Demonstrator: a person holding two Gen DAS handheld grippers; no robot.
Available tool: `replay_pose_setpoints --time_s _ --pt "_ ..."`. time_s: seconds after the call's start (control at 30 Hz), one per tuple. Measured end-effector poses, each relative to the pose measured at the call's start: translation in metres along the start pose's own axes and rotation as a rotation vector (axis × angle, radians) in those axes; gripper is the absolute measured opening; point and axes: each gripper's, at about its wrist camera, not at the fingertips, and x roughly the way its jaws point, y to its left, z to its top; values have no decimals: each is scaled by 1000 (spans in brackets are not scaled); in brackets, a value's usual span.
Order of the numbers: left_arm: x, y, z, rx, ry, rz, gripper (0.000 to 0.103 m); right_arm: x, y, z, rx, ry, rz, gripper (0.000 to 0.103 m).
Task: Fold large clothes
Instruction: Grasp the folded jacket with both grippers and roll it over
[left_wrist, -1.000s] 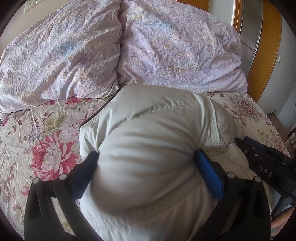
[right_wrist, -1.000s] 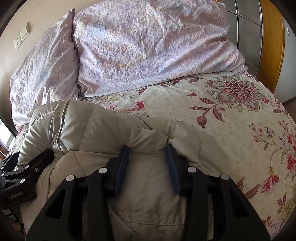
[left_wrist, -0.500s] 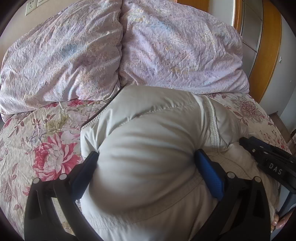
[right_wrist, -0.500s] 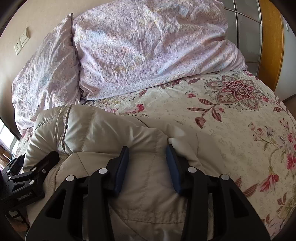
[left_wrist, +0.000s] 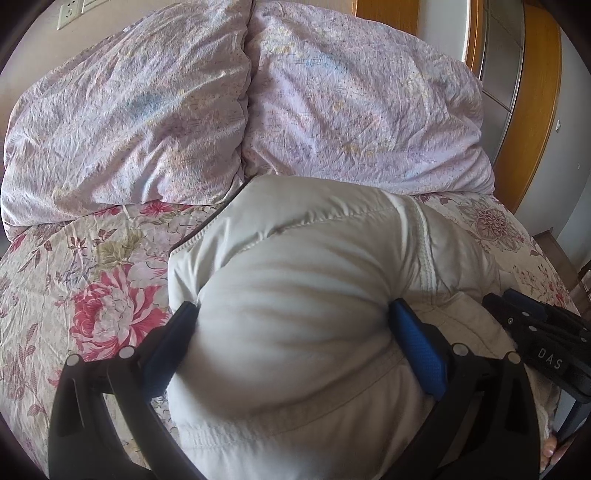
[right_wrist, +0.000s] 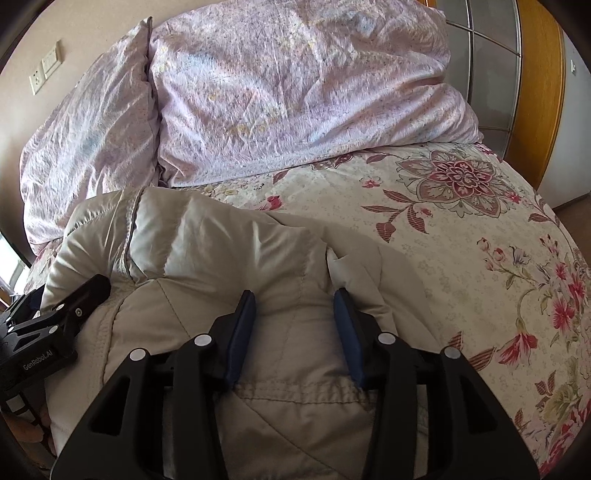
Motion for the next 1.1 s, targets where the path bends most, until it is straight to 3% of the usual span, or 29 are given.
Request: replay_pose_setpoints --time_s 0.07,0.1,0.13,0.3,0.5,0.63,0.9,1.1 --pt "-15 8 -4 -19 -11 -30 101 -12 -2 2 6 14 22 66" --pt "-22 14 -7 -36 -15 -56 101 -20 -4 2 10 8 44 87" --pt "-30 21 -10 -54 -13 -88 101 -31 -8 2 13 -8 64 100" --pt "-63 54 -23 -93 -20 -186 101 -65 -46 6 83 -17 177 102" --pt "-69 76 -31 -136 46 -268 101 -46 -98 5 274 194 365 102" --pt "-59 76 -37 -167 108 -307 101 -27 -102 -3 295 297 393 102" --pt "-52 74 -42 -194 158 -384 101 9 -96 -12 366 442 541 102" --pt "-46 83 -45 -226 186 -437 101 25 -76 -13 338 509 543 102"
